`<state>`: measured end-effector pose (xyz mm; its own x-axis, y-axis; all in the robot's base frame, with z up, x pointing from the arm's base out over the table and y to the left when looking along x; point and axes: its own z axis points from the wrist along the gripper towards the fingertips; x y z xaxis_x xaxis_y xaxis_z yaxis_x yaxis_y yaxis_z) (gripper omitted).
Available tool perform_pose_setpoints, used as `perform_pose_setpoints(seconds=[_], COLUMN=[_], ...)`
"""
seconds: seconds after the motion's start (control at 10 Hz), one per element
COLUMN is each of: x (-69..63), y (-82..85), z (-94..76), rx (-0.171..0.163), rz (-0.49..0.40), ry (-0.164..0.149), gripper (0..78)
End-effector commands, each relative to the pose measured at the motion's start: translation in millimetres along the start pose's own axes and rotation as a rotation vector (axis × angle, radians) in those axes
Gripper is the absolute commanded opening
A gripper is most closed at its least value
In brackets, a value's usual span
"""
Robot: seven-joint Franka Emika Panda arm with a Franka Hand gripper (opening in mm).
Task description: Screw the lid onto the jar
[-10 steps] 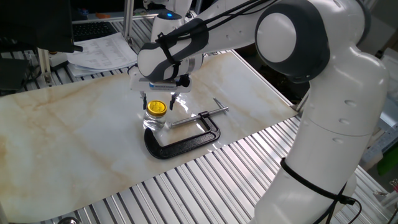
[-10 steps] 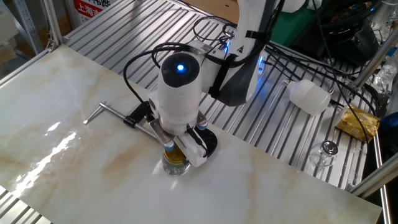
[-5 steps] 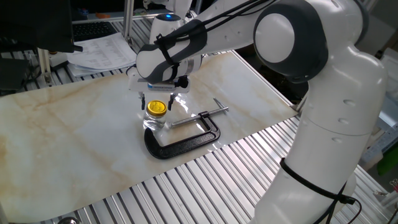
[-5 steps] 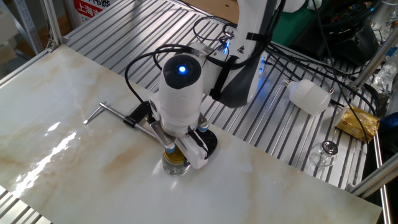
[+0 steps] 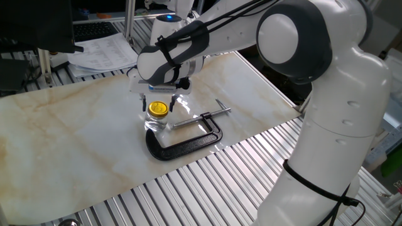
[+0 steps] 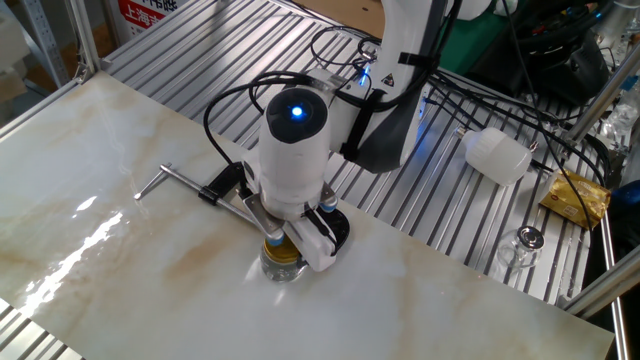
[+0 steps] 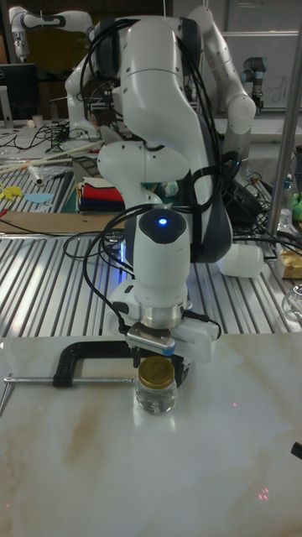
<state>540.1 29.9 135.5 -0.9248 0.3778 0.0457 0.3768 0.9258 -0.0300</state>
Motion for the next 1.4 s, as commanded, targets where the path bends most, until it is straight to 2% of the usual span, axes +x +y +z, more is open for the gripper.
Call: perform_pose_setpoints(seconds=[0.1, 1.2, 1.3, 1.4], x=[0.6, 0.6, 3.5, 3.5], y=[1.4, 1.4, 2.2, 2.1], z=[-3.4, -3.4, -5.1, -5.2], rx=[-0.001, -0.001, 0.003, 0.001], rz=[0.011, 0.011, 0.141, 0.181], ry=[-0.01, -0.01, -0.041, -0.041], gripper=[1.1, 1.1, 1.1, 1.1])
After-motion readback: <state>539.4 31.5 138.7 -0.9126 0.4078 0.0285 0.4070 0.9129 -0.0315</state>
